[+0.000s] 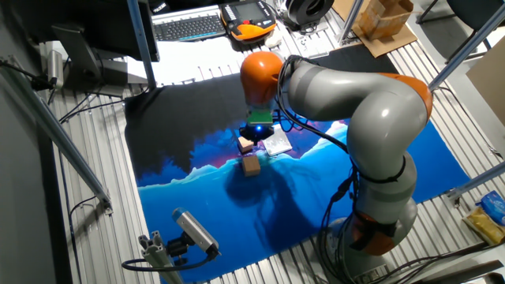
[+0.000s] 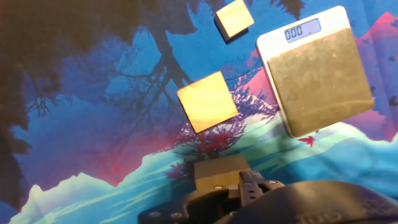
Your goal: Place the block on the scale
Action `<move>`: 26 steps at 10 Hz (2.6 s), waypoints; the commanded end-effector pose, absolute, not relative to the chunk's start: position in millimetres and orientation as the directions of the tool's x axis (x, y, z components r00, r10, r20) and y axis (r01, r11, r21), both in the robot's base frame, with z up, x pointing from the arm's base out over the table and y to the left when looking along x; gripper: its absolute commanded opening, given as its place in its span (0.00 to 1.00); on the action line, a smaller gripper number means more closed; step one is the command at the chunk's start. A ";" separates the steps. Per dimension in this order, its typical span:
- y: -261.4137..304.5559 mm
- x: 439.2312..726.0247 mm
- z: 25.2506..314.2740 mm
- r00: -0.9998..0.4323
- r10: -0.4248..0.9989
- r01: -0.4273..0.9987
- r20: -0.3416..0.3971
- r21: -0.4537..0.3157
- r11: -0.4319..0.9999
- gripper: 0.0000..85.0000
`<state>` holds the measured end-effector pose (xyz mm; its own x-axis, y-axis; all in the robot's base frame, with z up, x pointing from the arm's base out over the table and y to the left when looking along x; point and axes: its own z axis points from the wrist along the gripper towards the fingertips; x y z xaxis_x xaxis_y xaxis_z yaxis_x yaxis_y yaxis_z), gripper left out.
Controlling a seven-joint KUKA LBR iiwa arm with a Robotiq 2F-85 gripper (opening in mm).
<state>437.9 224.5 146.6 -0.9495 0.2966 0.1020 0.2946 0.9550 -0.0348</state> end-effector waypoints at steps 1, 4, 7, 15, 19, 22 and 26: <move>224.6 438.0 146.6 -0.950 0.299 0.297 0.095 -0.033 0.954 0.00; 224.6 438.0 146.6 -0.951 0.293 0.291 0.096 -0.028 0.956 0.00; 224.6 438.0 146.6 -0.948 0.292 0.293 0.128 -0.012 0.956 0.00; 224.6 438.0 146.6 -0.963 0.214 0.220 0.166 0.017 0.975 0.00; 240.6 430.3 136.5 -0.965 0.227 0.227 0.134 -0.018 0.974 0.60; 245.0 425.5 124.9 -0.978 0.178 0.174 0.107 -0.051 0.983 0.80; 232.6 421.2 90.8 -0.986 0.143 0.140 0.085 -0.039 0.989 0.80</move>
<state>421.1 232.7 91.0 -0.9860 0.1428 0.0859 0.1398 0.9894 -0.0395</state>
